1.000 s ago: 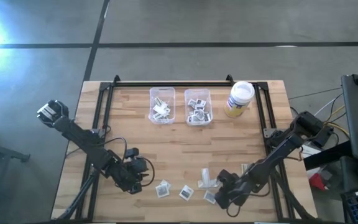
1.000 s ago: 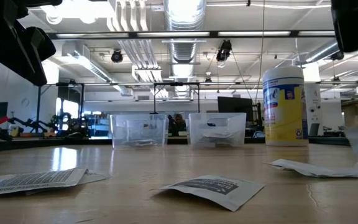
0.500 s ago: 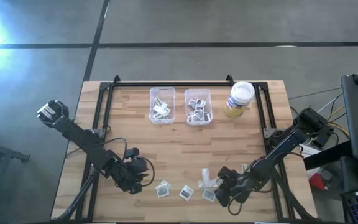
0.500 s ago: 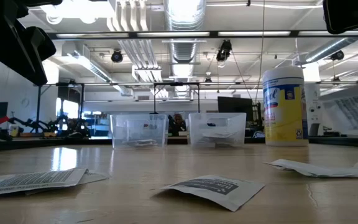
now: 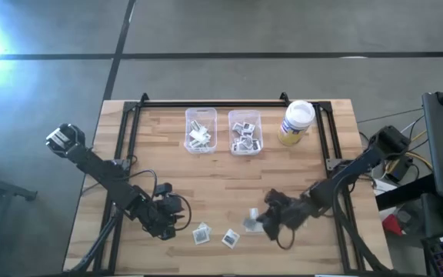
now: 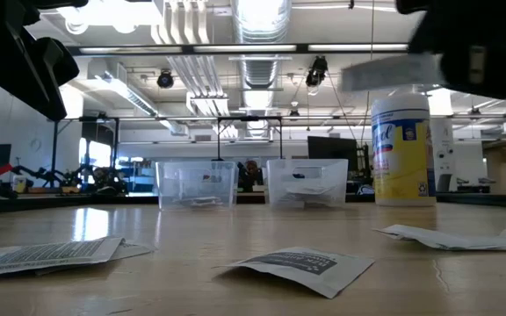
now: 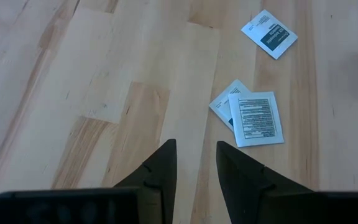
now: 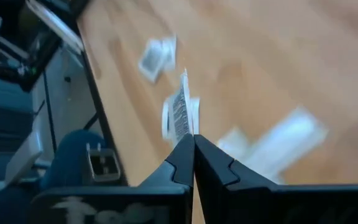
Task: Pick & Place First Aid Supplies
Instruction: Put the gray towelette pack into the right transparent bin
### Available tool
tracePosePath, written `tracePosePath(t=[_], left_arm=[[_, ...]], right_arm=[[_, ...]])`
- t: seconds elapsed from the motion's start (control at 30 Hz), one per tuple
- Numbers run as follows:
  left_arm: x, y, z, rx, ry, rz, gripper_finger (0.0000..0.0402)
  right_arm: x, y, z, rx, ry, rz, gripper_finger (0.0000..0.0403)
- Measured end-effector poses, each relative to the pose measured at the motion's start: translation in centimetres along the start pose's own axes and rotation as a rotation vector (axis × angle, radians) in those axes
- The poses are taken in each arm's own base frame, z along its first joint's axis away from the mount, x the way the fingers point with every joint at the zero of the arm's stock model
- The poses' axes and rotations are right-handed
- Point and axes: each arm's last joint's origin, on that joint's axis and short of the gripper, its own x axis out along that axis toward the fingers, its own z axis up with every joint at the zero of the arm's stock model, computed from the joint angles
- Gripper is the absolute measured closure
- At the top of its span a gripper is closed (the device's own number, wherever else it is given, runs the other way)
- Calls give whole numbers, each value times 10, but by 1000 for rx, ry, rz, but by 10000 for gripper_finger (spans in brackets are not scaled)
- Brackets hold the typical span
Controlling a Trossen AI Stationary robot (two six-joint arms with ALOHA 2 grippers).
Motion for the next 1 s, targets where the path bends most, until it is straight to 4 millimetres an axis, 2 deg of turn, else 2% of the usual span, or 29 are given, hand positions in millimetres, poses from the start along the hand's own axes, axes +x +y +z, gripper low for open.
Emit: tracePosePath(t=[0.3,0.5,0.8,1.0], left_arm=[[0,0,0,0,0,0,296],[0,0,0,0,0,0,296],[0,0,0,1,1,-1,296],[0,0,0,1,1,-1,296]], right_arm=[[-23,-12,70,-134,-215,-1,395],[-41,-26,108,-213,-400,-101,395],[-54,-64,160,-217,-560,-314,395],[-50,-89,183,-190,-582,-431,395]])
